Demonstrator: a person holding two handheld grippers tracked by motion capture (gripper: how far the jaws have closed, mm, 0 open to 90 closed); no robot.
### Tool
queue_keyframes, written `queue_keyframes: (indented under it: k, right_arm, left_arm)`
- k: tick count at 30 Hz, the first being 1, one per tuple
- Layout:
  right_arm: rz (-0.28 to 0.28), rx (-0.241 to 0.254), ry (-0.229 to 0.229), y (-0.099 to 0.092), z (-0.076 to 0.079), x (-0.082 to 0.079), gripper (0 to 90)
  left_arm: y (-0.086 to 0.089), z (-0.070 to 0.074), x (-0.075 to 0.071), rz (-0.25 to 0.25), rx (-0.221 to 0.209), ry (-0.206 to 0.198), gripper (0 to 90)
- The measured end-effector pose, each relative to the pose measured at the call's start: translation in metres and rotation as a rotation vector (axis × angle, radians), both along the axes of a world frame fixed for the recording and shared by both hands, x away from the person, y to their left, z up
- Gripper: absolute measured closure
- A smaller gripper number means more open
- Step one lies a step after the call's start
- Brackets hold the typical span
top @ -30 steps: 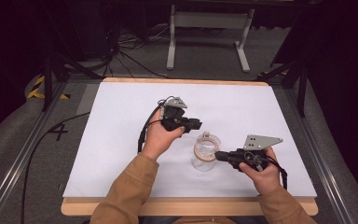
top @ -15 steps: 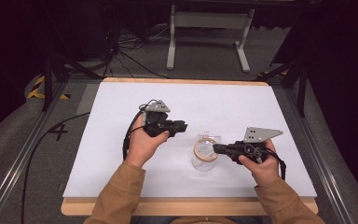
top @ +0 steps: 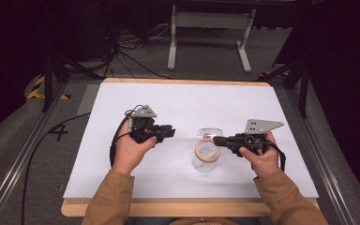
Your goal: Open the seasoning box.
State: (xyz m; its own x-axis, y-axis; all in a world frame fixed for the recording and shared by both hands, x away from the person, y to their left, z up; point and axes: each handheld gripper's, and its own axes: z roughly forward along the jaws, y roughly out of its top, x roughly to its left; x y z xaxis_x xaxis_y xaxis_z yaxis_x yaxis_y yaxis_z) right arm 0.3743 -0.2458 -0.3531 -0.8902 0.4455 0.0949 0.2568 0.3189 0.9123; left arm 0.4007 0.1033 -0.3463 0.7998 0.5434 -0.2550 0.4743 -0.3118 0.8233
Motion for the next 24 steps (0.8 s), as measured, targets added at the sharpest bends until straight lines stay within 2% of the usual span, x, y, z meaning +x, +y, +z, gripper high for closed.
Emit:
queue_keyframes:
  k: [9,15,19,24]
  right_arm:
    - [-0.021,0.007,0.008,-0.004,-0.002,0.012,90.0]
    - [-0.072,0.023,0.015,-0.006,-0.006,0.02,90.0]
    - [-0.104,0.013,0.005,-0.008,-0.01,0.025,90.0]
    - [-0.115,0.019,0.007,-0.01,-0.01,0.026,90.0]
  left_arm:
    - [0.011,-0.004,-0.004,0.021,0.014,0.024,73.6]
    - [0.014,-0.006,-0.006,0.022,0.02,0.033,73.6]
    - [0.016,-0.006,-0.007,0.025,0.025,0.037,73.5]
    - [0.016,-0.007,-0.007,0.021,0.02,0.04,73.6]
